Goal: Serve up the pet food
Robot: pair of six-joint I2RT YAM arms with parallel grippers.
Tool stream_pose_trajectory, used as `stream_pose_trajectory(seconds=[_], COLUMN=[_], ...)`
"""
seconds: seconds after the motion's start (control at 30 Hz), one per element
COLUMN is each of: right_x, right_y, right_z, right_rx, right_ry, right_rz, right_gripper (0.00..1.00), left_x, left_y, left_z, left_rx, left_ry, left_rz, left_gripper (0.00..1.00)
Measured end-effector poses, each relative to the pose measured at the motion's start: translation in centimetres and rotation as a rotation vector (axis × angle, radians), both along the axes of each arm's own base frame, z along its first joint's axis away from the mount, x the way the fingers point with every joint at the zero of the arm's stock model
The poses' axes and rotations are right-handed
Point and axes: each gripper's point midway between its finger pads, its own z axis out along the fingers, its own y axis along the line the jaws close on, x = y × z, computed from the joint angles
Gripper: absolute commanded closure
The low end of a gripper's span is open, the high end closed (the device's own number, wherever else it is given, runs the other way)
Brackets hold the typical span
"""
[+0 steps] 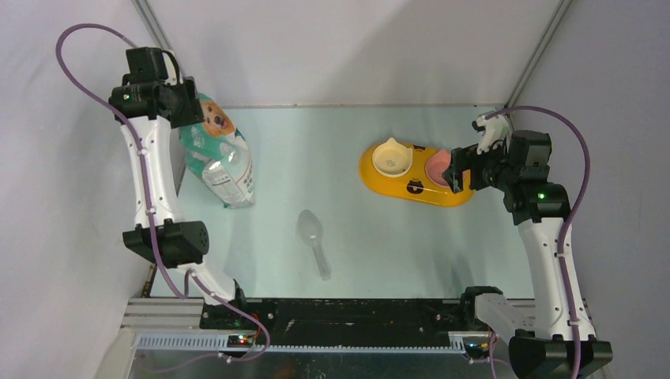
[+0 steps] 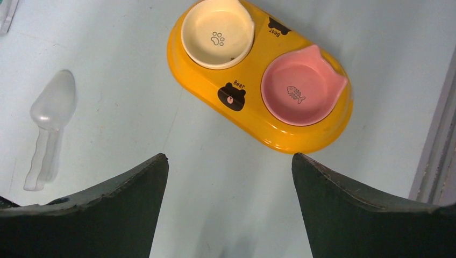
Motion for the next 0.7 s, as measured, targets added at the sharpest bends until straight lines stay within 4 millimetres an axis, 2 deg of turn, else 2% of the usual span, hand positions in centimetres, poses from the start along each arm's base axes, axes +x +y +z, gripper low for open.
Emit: stream_pose_trajectory(seconds=[0.13,0.23,0.3,0.37,0.57,0.7], right_x=[-0.1,-0.1,-0.1,-0.2,-0.2,-0.2], right_y=[0.1,0.2,0.3,0.3,0.4,0.5], right_z=[0.0,0.0,0.0,-0.1,-0.1,-0.1], right_rx=[0.010,0.019,0.023,0.025,0.032,0.044], right_ry=[0.004,0.007,0.009,0.011,0.014,0.017], right_rz=[0.004,0.004,0.004,0.004,0.008,0.010], right_gripper=[0.13,0.13,0.13,0.13,0.13,0.13], left_x=[0.1,-0.1,-0.2,-0.2,-0.4,-0.8], left_y=[0.3,0.1,-0.1,-0.5,-1.9,-3.6], left_z=[-1.4,-2.2,-2.6,-2.7,-2.7,-2.6], left_rx=[0.007,0.000,-0.011,-0.025,-0.055,-0.072], left_ry=[0.046,0.076,0.088,0.090,0.073,0.056], left_rz=[0.004,-0.016,-0.028,-0.050,-0.141,-0.229], left_gripper=[0.56,0.82,0.96,0.99,1.00,1.00])
